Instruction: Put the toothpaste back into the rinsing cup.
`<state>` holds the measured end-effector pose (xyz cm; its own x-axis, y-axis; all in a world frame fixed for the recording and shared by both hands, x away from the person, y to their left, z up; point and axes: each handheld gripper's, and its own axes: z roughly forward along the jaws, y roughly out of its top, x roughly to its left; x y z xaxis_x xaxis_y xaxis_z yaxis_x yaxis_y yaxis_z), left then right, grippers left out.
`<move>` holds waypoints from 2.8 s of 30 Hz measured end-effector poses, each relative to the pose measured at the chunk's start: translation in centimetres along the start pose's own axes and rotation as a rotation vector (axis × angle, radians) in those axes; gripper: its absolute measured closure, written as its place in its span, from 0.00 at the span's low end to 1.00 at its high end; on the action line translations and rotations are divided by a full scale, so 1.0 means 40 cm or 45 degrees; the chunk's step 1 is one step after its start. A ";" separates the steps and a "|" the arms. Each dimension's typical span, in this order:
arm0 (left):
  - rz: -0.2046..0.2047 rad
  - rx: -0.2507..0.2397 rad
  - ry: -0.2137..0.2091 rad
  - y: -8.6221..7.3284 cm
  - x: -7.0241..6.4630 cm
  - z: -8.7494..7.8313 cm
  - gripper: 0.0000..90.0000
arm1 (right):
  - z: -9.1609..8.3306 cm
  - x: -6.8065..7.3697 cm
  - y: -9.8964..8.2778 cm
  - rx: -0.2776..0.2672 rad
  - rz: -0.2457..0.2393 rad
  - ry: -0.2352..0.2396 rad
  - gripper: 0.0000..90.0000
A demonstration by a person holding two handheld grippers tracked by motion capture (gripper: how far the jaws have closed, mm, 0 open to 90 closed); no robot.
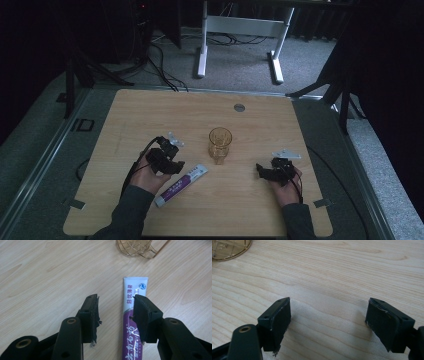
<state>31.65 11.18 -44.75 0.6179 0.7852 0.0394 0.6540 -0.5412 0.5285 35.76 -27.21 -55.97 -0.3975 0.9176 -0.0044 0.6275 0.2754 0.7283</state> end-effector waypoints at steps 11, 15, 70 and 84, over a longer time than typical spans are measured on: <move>0.024 0.054 -0.030 0.008 -0.011 0.009 0.65 | 0.000 0.000 0.000 0.000 -0.001 0.000 0.22; 0.021 0.073 -0.034 0.010 -0.012 0.012 0.65 | 0.000 0.000 0.000 0.000 0.000 0.000 0.22; 0.026 0.312 -0.063 0.029 -0.030 0.046 0.66 | 0.000 0.000 0.000 0.000 -0.001 0.000 0.22; 0.055 0.375 -0.079 0.031 -0.042 0.079 0.66 | 0.000 0.000 0.000 0.000 -0.001 0.000 0.22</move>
<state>32.81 8.22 -46.84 0.6675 0.7446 0.0000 0.7193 -0.6448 0.2585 35.76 -27.22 -55.98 -0.3982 0.9173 -0.0051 0.6270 0.2762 0.7284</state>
